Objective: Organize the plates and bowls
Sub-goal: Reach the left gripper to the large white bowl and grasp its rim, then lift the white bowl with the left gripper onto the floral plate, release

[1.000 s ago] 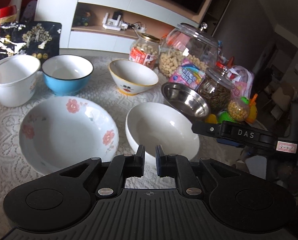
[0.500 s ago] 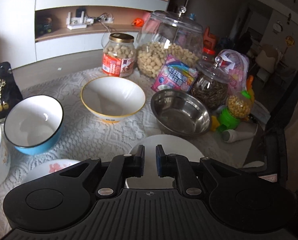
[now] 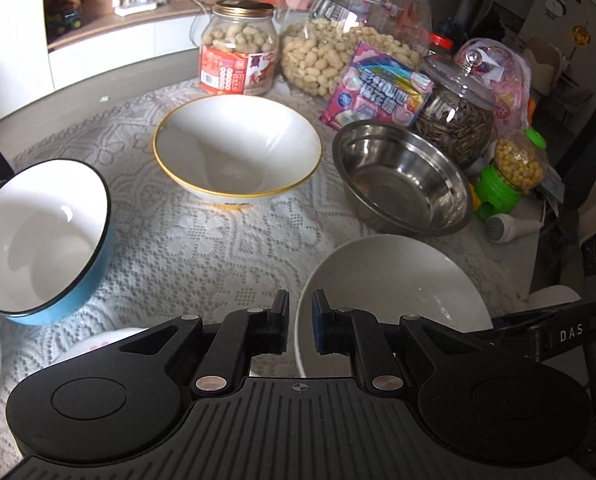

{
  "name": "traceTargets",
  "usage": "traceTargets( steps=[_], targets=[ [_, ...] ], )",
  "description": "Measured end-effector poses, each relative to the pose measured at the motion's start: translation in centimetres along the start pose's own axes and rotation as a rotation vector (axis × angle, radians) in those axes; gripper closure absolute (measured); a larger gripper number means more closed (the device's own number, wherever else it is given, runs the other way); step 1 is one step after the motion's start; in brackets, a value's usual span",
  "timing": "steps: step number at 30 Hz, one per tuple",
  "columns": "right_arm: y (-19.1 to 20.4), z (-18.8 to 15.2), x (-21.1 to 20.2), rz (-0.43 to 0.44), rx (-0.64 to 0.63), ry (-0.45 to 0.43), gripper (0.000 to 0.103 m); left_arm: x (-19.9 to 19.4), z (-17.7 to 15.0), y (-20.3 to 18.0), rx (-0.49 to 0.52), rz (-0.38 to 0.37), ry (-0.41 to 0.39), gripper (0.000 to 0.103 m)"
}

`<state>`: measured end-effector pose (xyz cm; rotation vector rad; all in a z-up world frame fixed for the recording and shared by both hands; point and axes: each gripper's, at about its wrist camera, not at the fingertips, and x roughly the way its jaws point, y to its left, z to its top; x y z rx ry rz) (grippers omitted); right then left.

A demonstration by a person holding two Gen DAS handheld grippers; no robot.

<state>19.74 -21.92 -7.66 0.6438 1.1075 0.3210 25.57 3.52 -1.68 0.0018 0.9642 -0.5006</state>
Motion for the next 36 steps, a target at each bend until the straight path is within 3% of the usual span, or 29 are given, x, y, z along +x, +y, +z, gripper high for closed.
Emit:
traceTargets(
  steps=[3,6,8,11,12,13,18,22,25,31,36],
  targets=[
    [1.5,-0.3,0.4,-0.033,-0.162,0.020,0.000,0.6,0.1,0.4,-0.018,-0.015,0.017,0.090],
    [2.1,-0.4,0.4,-0.057,-0.206,0.016,0.003,1.1,0.1,0.3,-0.020,-0.016,0.028,0.090],
    [2.6,-0.5,-0.5,-0.093,-0.219,-0.072,0.008,1.3,0.0,0.3,-0.022,-0.019,0.039,0.090],
    [4.4,-1.3,-2.0,-0.240,-0.347,-0.281,0.008,1.5,-0.2,0.3,-0.021,-0.016,0.055,0.090],
    [4.7,-1.5,-2.2,-0.267,-0.370,-0.302,0.008,1.7,-0.2,0.3,-0.022,-0.013,0.064,0.090],
    [5.0,-1.6,-2.1,-0.280,-0.385,-0.301,0.009,1.8,-0.2,0.4,-0.025,-0.012,0.070,0.090],
    [3.9,-1.2,-0.6,-0.234,-0.297,-0.204,0.044,3.2,-0.3,0.3,-0.049,-0.042,0.108,0.088],
    [2.7,-1.7,0.4,-0.184,-0.197,-0.148,0.050,4.4,-0.5,0.2,-0.055,-0.041,0.144,0.087],
    [2.8,-2.4,0.6,-0.183,-0.197,-0.141,0.051,5.1,-0.7,-0.1,-0.056,-0.037,0.174,0.084],
    [4.1,-3.8,1.0,-0.198,-0.256,-0.138,0.050,5.7,-1.2,-1.4,-0.042,-0.029,0.179,0.059],
    [3.3,-3.4,0.4,-0.197,-0.228,-0.136,0.062,5.0,-2.0,-2.4,-0.079,-0.006,0.181,0.054]
  ],
)
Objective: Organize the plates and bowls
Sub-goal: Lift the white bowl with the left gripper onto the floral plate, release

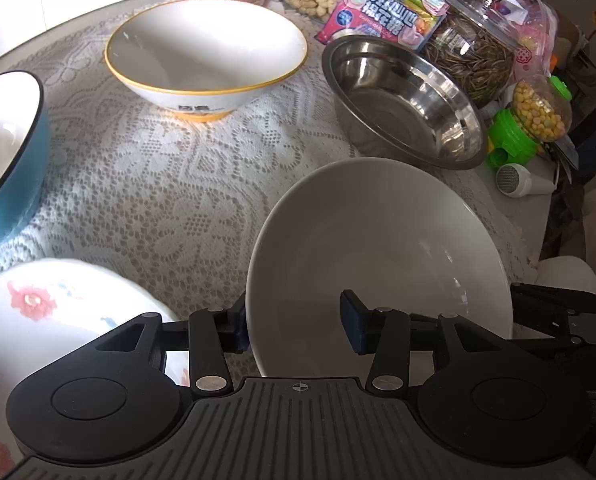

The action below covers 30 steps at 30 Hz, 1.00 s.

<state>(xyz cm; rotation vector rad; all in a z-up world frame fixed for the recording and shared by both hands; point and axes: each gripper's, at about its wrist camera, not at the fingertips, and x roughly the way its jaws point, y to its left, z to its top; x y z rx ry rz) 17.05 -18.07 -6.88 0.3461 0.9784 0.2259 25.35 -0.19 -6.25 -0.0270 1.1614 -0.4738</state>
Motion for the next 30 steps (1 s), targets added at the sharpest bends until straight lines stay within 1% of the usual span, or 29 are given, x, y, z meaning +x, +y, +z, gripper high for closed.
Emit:
traceTargets(
  steps=[2,4,6,8,10,11,13,15,17,19,21,23,25,27,29,30],
  targets=[
    [-0.5,-0.1,-0.3,-0.005,0.001,-0.005,0.064,-0.2,-0.7,-0.4,-0.025,-0.002,0.004,0.053],
    [-0.5,-0.3,-0.5,-0.012,-0.019,-0.013,0.064,-0.1,-1.3,-1.2,-0.020,0.022,0.006,0.053],
    [-0.4,-0.5,-0.6,-0.022,-0.032,-0.018,0.064,0.1,-1.6,-2.2,0.002,0.085,-0.012,0.053],
    [0.0,-0.6,-0.7,-0.041,-0.031,-0.017,0.064,0.2,-1.6,-2.6,-0.011,0.121,-0.018,0.053],
    [0.5,-0.6,-1.2,-0.055,-0.039,-0.022,0.064,-0.1,-1.8,-2.7,-0.037,0.122,-0.020,0.053],
    [0.8,-0.6,-1.6,-0.059,-0.056,-0.034,0.064,-0.5,-2.0,-2.6,-0.049,0.109,-0.030,0.054],
    [1.5,-0.5,-2.3,-0.053,-0.083,-0.054,0.064,-1.8,-2.4,-2.2,-0.063,0.083,-0.064,0.054],
    [2.8,-0.1,-2.9,-0.026,-0.117,-0.074,0.064,-3.8,-3.3,-1.7,-0.085,0.071,-0.113,0.054],
    [4.9,0.5,-3.2,0.001,-0.163,-0.088,0.064,-6.1,-4.3,-0.8,-0.105,0.085,-0.164,0.054],
    [7.2,0.9,-3.2,0.040,-0.216,-0.099,0.064,-8.3,-5.5,0.3,-0.133,0.114,-0.207,0.054],
    [9.8,1.2,-2.4,0.091,-0.273,-0.087,0.064,-10.2,-6.9,2.0,-0.173,0.159,-0.240,0.054],
    [12.2,1.1,-0.7,0.135,-0.313,-0.054,0.064,-11.3,-8.4,3.8,-0.228,0.212,-0.247,0.054],
    [14.5,0.5,1.2,0.148,-0.349,-0.006,0.064,-11.6,-9.6,5.3,-0.278,0.257,-0.232,0.054],
    [16.2,-0.2,2.8,0.162,-0.382,0.040,0.064,-11.5,-10.9,7.0,-0.318,0.308,-0.197,0.054],
    [17.3,-1.0,4.0,0.163,-0.406,0.077,0.064,-11.3,-11.7,8.3,-0.346,0.319,-0.184,0.054],
    [17.6,-1.2,4.5,0.148,-0.413,0.088,0.064,-11.6,-12.2,8.9,-0.357,0.299,-0.204,0.054]
  ],
)
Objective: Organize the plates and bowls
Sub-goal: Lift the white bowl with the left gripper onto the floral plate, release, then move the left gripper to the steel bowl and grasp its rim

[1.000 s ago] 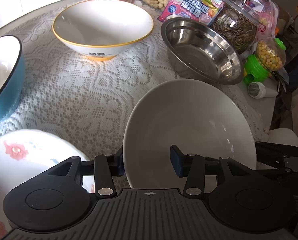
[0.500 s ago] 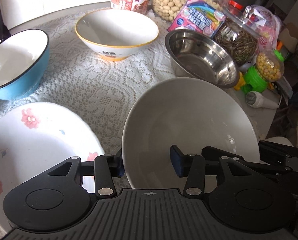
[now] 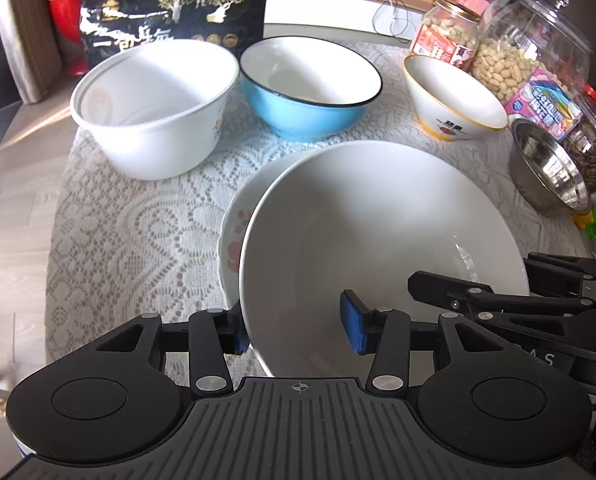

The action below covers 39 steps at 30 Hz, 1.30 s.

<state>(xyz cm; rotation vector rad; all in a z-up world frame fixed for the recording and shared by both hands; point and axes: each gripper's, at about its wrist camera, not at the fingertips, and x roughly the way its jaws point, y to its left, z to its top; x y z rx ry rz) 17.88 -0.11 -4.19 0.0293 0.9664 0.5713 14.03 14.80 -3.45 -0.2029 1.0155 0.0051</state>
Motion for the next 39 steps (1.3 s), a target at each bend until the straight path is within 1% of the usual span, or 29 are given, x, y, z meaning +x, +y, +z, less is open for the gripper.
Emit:
traceTargets(
  steps=[2,6,8,11,18,20,22,23,27,30,32,34,35,36,37,38,39],
  targets=[
    [-0.1,0.0,0.6,-0.007,0.001,0.010,0.063,-0.1,0.1,0.6,-0.021,-0.030,-0.009,0.055],
    [0.0,0.4,0.7,-0.031,-0.028,0.017,0.062,0.8,0.4,0.9,-0.011,-0.051,-0.022,0.056],
    [-0.2,0.7,0.9,-0.033,-0.028,0.016,0.062,1.5,0.2,1.7,-0.037,-0.072,-0.024,0.062],
    [-0.5,1.2,1.2,-0.024,-0.017,0.023,0.062,1.3,0.2,2.4,-0.068,-0.088,-0.023,0.067],
    [-1.1,1.3,0.6,-0.009,0.026,0.013,0.063,0.3,0.3,2.6,-0.067,-0.064,-0.050,0.067],
    [-0.8,1.3,0.1,-0.032,0.011,-0.008,0.062,-0.3,0.4,2.4,-0.058,-0.049,-0.074,0.067],
    [-0.5,1.4,-0.8,-0.056,-0.017,-0.046,0.058,-1.2,0.6,2.2,-0.045,-0.028,-0.107,0.067],
    [-0.3,1.5,-1.3,-0.070,-0.030,-0.071,0.054,-1.6,0.8,2.1,-0.042,-0.020,-0.119,0.067],
    [-0.9,1.9,-2.9,-0.064,-0.026,-0.123,0.053,-3.0,1.8,1.3,-0.052,0.005,-0.160,0.067],
    [-2.5,1.8,-4.2,-0.076,0.001,-0.161,0.053,-3.7,3.2,-1.0,-0.027,-0.023,-0.200,0.067],
    [-4.2,1.6,-5.3,-0.122,0.020,-0.191,0.053,-3.8,4.2,-2.9,-0.012,-0.068,-0.229,0.067],
    [-6.8,1.1,-6.6,-0.226,0.049,-0.244,0.053,-3.1,5.6,-5.2,-0.010,-0.137,-0.247,0.067],
    [-8.4,0.8,-7.5,-0.292,0.070,-0.276,0.051,-2.3,6.4,-6.9,-0.009,-0.193,-0.250,0.067],
    [-9.9,0.4,-8.2,-0.358,0.093,-0.303,0.044,-1.3,7.1,-8.4,-0.012,-0.241,-0.242,0.067],
    [-11.5,0.1,-8.8,-0.424,0.115,-0.327,0.039,-0.1,7.8,-9.7,-0.015,-0.287,-0.223,0.067],
    [-13.2,-0.3,-9.4,-0.499,0.143,-0.343,0.032,1.2,8.3,-11.0,-0.020,-0.325,-0.197,0.067],
    [-14.9,-0.5,-9.9,-0.564,0.171,-0.343,0.031,3.3,8.8,-12.9,-0.031,-0.364,-0.148,0.067]
  ],
)
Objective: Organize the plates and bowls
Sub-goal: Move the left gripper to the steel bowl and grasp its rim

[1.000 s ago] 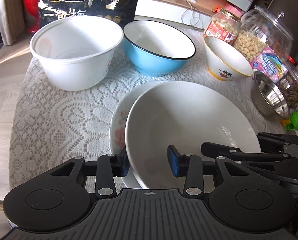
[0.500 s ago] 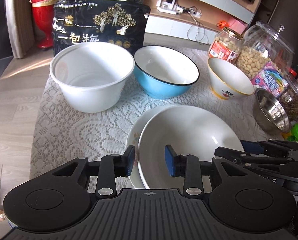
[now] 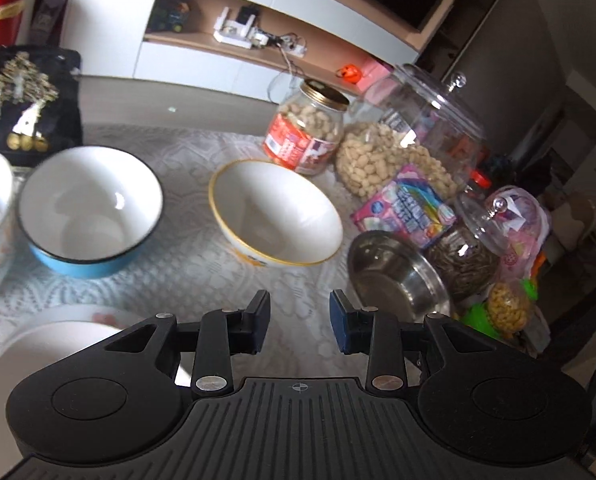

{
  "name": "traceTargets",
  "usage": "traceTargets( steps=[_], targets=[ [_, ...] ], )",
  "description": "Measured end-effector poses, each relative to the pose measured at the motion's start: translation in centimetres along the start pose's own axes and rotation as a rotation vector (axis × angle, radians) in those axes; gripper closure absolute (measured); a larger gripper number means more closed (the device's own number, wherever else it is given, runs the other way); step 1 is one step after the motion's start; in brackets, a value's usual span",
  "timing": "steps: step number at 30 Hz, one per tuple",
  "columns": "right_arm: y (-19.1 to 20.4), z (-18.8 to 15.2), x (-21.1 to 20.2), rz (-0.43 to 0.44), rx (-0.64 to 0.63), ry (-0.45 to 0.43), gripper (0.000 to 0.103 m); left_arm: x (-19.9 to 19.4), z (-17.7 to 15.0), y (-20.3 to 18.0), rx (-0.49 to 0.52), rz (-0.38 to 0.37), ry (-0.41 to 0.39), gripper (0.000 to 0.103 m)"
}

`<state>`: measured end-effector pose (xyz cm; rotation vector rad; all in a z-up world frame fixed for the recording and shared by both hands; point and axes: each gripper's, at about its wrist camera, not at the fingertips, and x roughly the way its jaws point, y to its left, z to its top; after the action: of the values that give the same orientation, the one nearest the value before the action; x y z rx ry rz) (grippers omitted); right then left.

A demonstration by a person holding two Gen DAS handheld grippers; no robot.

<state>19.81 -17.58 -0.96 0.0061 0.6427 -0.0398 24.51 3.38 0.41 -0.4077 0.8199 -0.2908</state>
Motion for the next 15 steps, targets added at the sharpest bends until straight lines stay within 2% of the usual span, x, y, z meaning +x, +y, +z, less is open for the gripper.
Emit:
traceTargets(
  steps=[2,4,6,10,13,15],
  targets=[
    [-3.3,0.0,1.0,-0.096,0.022,0.016,0.030,4.0,0.1,-1.4,-0.026,-0.035,0.066,0.067],
    [-5.5,-0.1,1.5,-0.128,0.041,0.019,0.023,7.9,0.0,-2.8,-0.049,-0.038,0.108,0.068],
    [-7.3,-0.1,1.5,-0.110,0.058,-0.003,0.019,10.9,0.0,-3.8,-0.067,-0.035,0.123,0.067],
    [-9.0,1.1,2.1,0.006,0.067,-0.006,0.020,15.1,0.1,-5.1,-0.056,0.076,0.139,0.067],
    [-9.4,2.1,3.3,0.033,0.086,0.010,0.026,16.7,-0.2,-5.6,-0.013,0.077,0.170,0.067],
    [-9.6,2.8,4.3,0.047,0.086,0.040,0.041,17.0,-0.3,-6.0,0.036,0.081,0.179,0.068]
  ],
)
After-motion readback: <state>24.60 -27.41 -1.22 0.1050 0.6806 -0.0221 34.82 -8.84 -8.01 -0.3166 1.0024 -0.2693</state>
